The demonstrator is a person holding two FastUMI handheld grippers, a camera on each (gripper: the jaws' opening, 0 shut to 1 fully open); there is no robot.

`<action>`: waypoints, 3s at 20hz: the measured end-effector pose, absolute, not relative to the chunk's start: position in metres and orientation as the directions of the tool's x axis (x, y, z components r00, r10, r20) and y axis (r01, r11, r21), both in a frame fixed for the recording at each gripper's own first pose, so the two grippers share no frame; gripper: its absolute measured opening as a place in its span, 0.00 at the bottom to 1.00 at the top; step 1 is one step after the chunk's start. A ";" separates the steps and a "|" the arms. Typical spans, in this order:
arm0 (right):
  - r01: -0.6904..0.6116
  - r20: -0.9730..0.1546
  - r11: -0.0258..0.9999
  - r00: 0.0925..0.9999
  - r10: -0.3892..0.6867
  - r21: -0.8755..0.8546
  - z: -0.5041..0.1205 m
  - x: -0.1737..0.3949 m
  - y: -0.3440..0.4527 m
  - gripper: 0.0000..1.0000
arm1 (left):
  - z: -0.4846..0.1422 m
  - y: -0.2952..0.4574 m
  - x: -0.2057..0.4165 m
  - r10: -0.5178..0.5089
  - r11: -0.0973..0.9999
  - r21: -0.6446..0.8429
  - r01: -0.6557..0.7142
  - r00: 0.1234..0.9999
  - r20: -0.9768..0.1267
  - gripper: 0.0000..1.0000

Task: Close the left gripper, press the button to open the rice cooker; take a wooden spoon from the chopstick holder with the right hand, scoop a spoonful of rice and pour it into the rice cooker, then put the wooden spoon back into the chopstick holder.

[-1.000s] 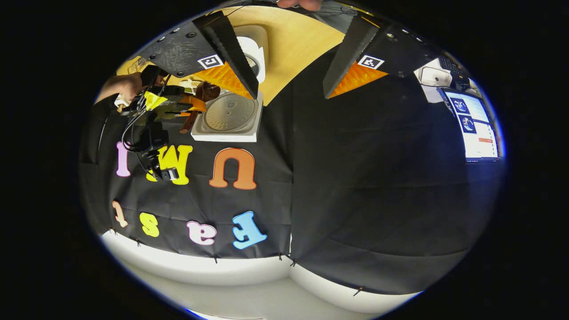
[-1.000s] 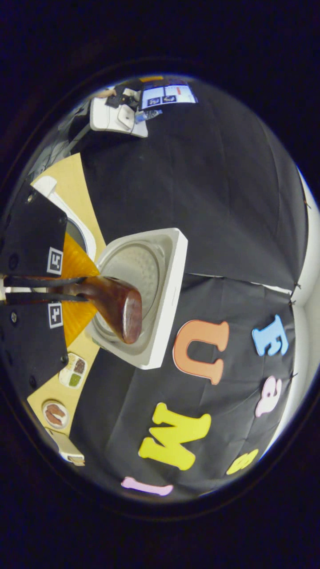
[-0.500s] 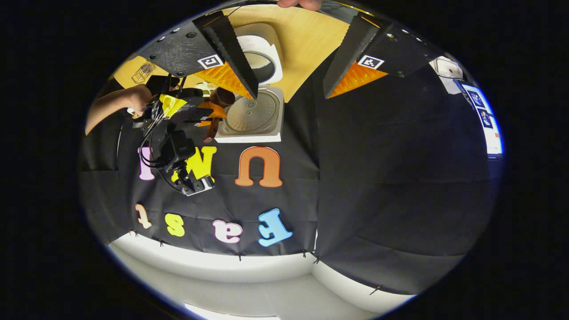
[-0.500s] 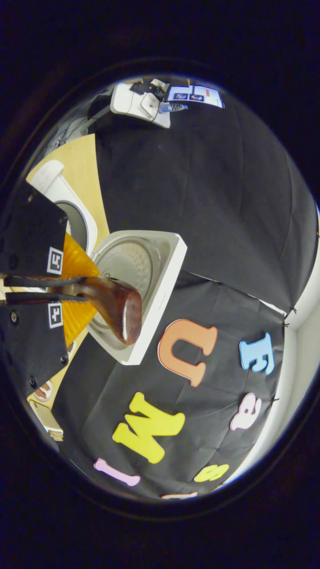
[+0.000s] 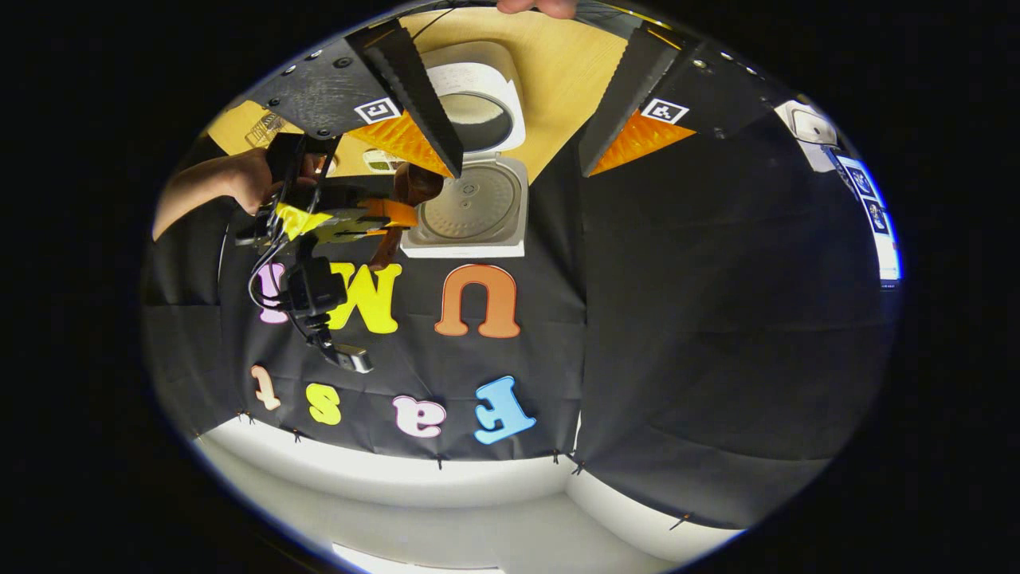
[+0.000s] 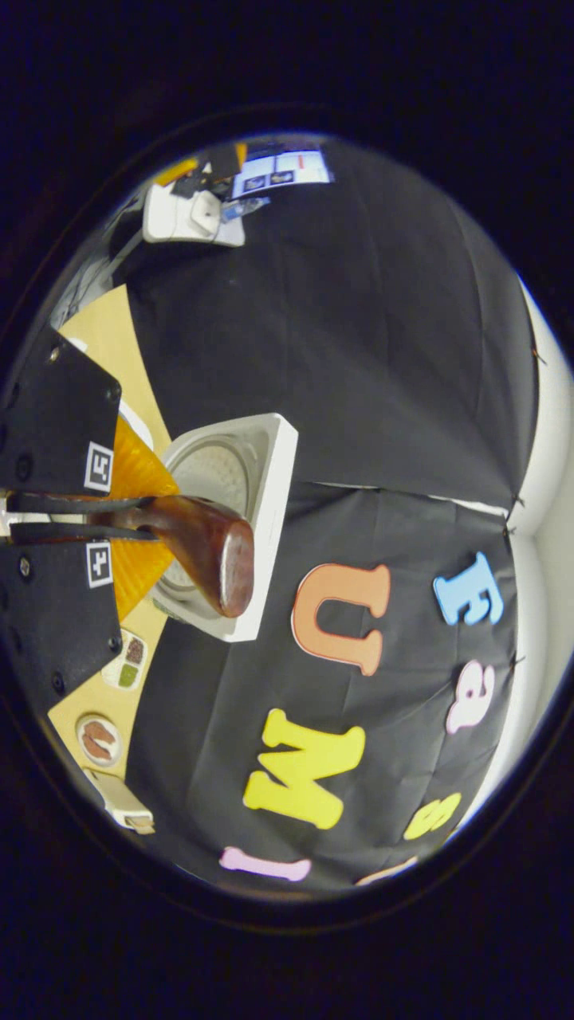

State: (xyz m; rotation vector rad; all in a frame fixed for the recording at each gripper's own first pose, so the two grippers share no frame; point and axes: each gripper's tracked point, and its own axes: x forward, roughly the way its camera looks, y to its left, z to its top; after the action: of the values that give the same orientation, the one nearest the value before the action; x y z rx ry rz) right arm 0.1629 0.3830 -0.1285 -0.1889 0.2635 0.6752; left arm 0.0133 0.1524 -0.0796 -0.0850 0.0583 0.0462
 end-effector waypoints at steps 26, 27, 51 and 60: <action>0.027 -0.474 0.963 0.874 0.108 0.269 -0.224 0.193 -0.130 0.10 | -0.044 0.020 0.081 0.034 0.982 -0.180 -0.051 0.995 -0.097 0.94; 0.040 -0.494 0.960 0.863 0.105 0.276 -0.239 0.194 -0.133 0.10 | -0.045 0.021 0.080 0.041 0.982 -0.179 -0.059 0.994 -0.102 0.94; 0.181 -0.505 0.954 0.862 -0.037 0.239 -0.264 0.162 -0.179 0.76 | -0.012 0.036 0.105 0.079 0.985 -0.147 -0.089 0.994 -0.069 0.94; 0.156 -0.193 0.988 0.969 -0.153 -0.003 -0.092 0.131 -0.169 0.88 | 0.048 0.086 0.193 0.124 0.981 -0.153 -0.121 0.992 0.006 0.94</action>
State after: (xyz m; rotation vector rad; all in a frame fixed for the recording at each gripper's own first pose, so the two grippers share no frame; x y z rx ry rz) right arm 0.1312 -0.1686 -0.0918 0.0125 0.1936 -0.1560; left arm 0.1930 0.0863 0.0483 -0.1531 -0.0153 0.1232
